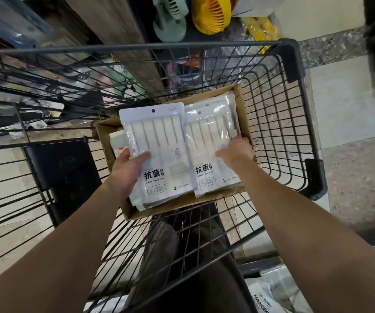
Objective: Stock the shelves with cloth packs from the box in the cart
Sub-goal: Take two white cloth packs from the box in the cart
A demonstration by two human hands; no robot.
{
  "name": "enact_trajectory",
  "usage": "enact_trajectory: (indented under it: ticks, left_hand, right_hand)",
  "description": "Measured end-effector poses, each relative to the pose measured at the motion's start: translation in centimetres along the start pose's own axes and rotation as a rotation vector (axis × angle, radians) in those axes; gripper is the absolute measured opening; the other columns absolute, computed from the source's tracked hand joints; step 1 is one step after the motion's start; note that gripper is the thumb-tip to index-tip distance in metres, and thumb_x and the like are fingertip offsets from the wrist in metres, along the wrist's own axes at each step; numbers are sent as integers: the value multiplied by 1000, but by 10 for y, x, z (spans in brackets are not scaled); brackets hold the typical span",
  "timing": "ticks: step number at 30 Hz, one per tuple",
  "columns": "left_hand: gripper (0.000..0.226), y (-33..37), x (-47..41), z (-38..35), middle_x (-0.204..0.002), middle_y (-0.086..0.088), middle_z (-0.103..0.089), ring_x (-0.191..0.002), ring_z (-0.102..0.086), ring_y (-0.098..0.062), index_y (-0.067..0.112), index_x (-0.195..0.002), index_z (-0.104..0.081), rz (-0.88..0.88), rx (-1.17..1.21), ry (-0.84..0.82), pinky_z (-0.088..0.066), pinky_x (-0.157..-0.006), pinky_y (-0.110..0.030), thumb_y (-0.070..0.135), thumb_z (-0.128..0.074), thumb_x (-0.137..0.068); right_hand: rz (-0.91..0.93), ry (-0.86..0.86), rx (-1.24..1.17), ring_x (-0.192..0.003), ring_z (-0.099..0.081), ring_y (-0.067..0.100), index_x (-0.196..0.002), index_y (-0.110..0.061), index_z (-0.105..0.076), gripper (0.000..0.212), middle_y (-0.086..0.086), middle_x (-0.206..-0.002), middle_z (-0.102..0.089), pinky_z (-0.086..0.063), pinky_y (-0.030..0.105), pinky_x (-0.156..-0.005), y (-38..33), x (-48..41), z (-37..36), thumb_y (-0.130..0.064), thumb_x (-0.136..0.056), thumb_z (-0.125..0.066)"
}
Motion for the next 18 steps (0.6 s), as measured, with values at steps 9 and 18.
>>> enact_trajectory:
  ticks: [9,18]
  left_hand:
    - [30,0,1,-3,-109,-8,-79,-98,-77,-33,22,-119,-68,16,-22,6,-59,-92,-59,16,-77,-92]
    - [33,16,23,-13,-115,-4,-78,-106,-75,-30,23,-125,-68,-24,-70,-40,-58,-96,-55,12,-74,-95]
  right_hand:
    - [-30,-6,-420,-89,-63,19,-123,-16,-55,51,3,-105,-63,-55,34,-71,13,9,-1,-21,-79,-80]
    - [87,-115,-785,-101,-68,22,-122,-15,-66,39,-2,-103,-73,-57,33,-78,29,36,35,-10,-84,-77]
Point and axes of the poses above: each hand's wrist, its own x-axis away from the middle knuckle, its own z-axis out of the back of the hand, y = z × x, the point moved 6 cm from there along -x, towards the middle knuckle
